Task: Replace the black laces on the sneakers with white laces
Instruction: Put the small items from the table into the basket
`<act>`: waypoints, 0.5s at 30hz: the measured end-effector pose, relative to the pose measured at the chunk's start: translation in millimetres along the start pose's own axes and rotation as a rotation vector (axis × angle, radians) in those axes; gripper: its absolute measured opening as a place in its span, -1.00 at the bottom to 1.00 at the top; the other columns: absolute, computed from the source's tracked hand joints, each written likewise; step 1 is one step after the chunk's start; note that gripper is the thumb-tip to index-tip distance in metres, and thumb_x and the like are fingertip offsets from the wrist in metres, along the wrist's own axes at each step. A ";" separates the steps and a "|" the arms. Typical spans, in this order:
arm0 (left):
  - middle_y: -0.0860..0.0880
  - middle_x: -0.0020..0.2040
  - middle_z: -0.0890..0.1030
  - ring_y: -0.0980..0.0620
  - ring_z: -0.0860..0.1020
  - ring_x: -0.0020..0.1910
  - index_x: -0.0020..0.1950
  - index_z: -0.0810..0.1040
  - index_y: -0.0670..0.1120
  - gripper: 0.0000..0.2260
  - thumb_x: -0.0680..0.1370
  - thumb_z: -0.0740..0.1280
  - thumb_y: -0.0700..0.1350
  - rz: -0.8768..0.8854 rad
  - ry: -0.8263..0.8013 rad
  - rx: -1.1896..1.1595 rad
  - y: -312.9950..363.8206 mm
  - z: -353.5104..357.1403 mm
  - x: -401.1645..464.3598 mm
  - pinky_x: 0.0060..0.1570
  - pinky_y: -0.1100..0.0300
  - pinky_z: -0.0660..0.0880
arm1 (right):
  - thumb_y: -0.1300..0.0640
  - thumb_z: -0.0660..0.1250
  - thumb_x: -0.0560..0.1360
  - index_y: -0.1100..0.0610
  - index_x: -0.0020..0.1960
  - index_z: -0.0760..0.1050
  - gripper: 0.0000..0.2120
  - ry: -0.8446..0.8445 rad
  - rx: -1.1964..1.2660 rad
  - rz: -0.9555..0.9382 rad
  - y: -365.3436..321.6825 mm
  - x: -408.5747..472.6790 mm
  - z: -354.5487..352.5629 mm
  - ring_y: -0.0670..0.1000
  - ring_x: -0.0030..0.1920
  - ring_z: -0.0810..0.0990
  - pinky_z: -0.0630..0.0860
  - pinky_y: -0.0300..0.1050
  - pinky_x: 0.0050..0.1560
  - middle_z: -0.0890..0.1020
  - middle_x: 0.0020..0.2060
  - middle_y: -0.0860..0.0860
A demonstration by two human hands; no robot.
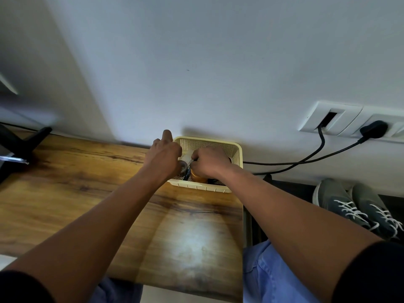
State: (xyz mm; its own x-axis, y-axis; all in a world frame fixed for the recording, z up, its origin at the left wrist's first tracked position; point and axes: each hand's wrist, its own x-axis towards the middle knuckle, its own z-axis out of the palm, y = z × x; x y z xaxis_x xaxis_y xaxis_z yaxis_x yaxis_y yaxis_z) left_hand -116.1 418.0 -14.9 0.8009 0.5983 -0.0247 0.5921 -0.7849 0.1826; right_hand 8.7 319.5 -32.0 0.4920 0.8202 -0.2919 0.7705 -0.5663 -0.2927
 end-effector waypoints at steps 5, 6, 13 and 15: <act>-0.12 0.18 0.39 -0.23 0.55 0.05 -0.03 0.70 -0.13 -0.80 0.46 0.57 -0.05 -0.016 0.004 -0.014 -1.2 -2.0 -0.4 -0.06 -0.04 0.55 | -0.07 0.22 0.58 -0.03 0.21 0.64 -0.68 0.006 0.018 -0.015 -4.2 1.3 -0.6 0.20 0.35 0.49 0.39 0.11 0.39 0.64 0.25 0.03; -0.13 0.18 0.40 -0.23 0.56 0.04 -0.03 0.70 -0.13 -0.80 0.45 0.58 -0.06 -0.019 0.000 -0.018 -1.3 -2.8 -0.4 -0.06 -0.04 0.56 | -0.07 0.22 0.58 -0.05 0.21 0.64 -0.68 0.007 0.028 -0.013 -5.3 1.0 -0.9 0.21 0.35 0.48 0.42 0.11 0.37 0.64 0.26 0.02; -0.14 0.24 0.42 -0.23 0.58 0.05 -0.03 0.73 -0.12 -0.81 0.43 0.57 -0.05 -0.019 -0.031 -0.012 -4.8 -4.6 0.5 0.01 -0.04 0.57 | -0.06 0.20 0.58 -0.12 0.25 0.64 -0.66 0.011 0.042 -0.008 -8.1 0.0 -1.1 0.22 0.42 0.38 0.39 0.15 0.38 0.61 0.32 -0.03; -0.13 0.26 0.43 -0.23 0.59 0.07 -0.03 0.74 -0.09 -0.82 0.43 0.55 -0.04 -0.016 -0.037 -0.017 -4.9 -4.0 0.6 0.02 -0.02 0.56 | -0.06 0.20 0.57 -0.13 0.24 0.65 -0.67 0.014 0.049 -0.005 -7.1 -0.6 -0.9 0.22 0.41 0.40 0.40 0.14 0.38 0.62 0.32 -0.02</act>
State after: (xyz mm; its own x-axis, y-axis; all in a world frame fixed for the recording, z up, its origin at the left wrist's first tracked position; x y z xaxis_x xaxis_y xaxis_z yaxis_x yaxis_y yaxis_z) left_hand -118.9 422.9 -11.9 0.7940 0.6045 -0.0641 0.6038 -0.7719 0.1990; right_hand 3.4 323.1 -28.9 0.4939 0.8240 -0.2775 0.7523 -0.5650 -0.3388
